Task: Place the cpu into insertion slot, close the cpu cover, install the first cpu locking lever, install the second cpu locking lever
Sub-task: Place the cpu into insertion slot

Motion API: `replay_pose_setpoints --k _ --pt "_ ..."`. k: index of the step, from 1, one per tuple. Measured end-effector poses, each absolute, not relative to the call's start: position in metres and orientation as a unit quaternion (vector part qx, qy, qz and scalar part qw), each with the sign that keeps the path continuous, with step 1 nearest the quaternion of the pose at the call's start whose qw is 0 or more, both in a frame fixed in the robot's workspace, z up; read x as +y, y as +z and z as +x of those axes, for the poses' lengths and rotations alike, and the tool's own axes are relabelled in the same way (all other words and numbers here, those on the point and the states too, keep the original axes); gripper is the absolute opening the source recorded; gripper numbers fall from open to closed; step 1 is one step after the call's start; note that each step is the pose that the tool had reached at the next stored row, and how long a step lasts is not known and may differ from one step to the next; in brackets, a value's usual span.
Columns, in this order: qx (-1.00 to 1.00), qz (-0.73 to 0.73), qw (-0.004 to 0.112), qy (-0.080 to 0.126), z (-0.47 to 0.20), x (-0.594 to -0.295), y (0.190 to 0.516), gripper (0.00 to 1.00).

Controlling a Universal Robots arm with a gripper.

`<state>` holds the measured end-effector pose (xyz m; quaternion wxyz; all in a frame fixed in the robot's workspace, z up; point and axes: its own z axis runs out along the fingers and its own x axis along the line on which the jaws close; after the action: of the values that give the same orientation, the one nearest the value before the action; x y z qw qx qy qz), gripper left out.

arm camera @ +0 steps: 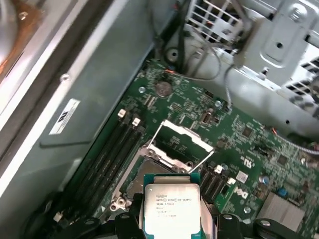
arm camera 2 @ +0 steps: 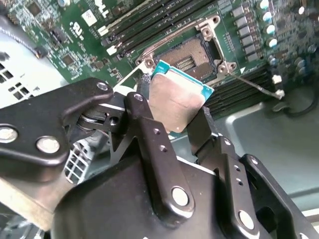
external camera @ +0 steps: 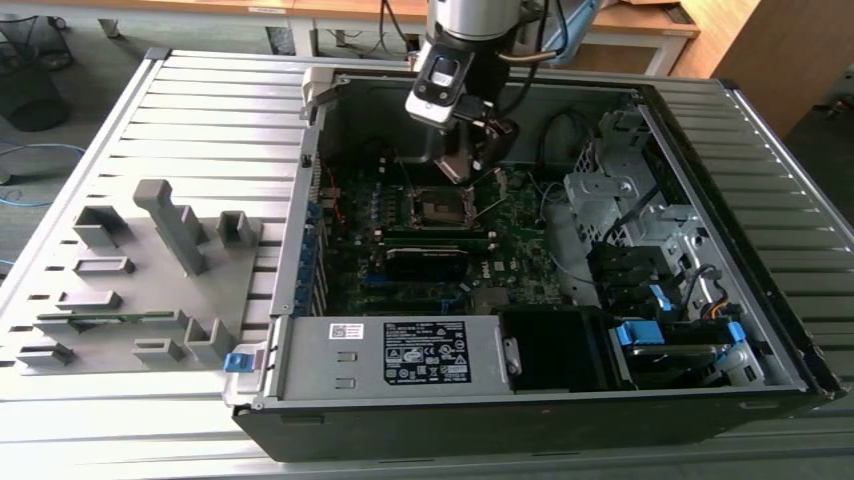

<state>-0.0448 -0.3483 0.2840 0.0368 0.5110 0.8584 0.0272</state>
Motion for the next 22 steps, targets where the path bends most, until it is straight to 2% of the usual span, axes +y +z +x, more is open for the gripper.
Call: replay_pose_setpoints --k 22 --pt "0.776 0.628 0.040 0.022 -0.0448 -0.3483 0.2821 0.54"
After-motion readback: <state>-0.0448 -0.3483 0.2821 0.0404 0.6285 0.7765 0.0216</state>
